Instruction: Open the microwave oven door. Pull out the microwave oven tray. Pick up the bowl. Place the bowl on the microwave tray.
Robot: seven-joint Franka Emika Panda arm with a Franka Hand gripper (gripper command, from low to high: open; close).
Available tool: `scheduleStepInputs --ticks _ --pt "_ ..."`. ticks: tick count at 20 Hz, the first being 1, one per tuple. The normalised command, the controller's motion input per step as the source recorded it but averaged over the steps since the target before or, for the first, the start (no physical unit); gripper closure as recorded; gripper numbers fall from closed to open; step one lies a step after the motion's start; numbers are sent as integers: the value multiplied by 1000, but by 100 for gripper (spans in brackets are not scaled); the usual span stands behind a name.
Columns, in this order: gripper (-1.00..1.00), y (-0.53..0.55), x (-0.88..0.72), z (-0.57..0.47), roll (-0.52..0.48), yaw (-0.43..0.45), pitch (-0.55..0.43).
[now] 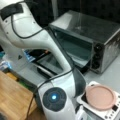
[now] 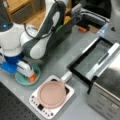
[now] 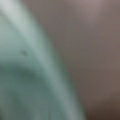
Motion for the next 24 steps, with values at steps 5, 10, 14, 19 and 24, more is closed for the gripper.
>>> scheduleStepInputs --ticks 5,10,14,19,24 --pt "100 15 -93 -11 158 -119 -176" --pt "100 28 -114 -16 144 -132 -171" --pt "100 33 -110 -50 140 -142 -180" --pt "100 38 -103 -47 139 -156 -180" --pt "100 36 -136 33 123 -169 -132"
